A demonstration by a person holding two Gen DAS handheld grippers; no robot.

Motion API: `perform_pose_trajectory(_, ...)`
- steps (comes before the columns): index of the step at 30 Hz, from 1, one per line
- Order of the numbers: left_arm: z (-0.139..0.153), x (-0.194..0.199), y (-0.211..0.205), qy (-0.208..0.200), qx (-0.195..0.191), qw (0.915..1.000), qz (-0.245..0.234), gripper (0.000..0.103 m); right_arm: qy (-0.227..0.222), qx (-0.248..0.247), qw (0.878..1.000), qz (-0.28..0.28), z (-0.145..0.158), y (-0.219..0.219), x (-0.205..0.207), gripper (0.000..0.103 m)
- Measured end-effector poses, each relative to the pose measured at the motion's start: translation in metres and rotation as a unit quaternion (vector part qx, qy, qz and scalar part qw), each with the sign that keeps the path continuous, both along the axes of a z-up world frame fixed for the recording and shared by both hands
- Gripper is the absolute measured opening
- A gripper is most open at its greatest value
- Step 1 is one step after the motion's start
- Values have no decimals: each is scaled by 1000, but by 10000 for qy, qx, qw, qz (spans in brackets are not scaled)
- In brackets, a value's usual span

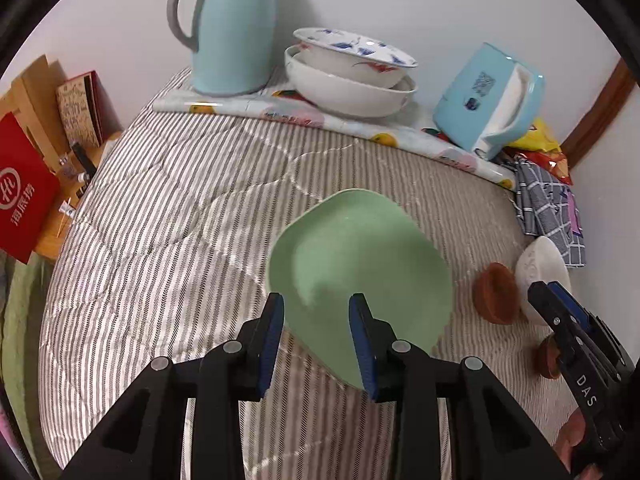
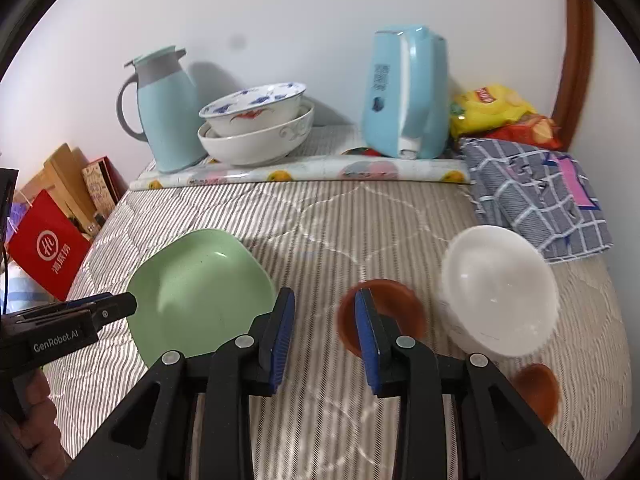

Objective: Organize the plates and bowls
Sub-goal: 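Open both grippers to release the light-green plate onto the stack, then move the left gripper to one brown bowl while the right gripper approaches the other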

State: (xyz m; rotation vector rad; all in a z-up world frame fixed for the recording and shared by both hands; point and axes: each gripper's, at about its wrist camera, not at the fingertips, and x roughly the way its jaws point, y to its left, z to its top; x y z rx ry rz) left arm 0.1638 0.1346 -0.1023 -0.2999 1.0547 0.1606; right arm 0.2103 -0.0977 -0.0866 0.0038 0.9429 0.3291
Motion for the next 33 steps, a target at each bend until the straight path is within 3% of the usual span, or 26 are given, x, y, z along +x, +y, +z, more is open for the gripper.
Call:
perform_pose_trajectory(16,20,-19,-72,-286,-42,9986,-436,32,-225,61,9960,-862,22,-111,-40,56)
perform_pose_trajectory(33,-3,-11,-131,-200,-246,9971,-691,32,148,-205,9920,-1238,-14,-184,-60,56)
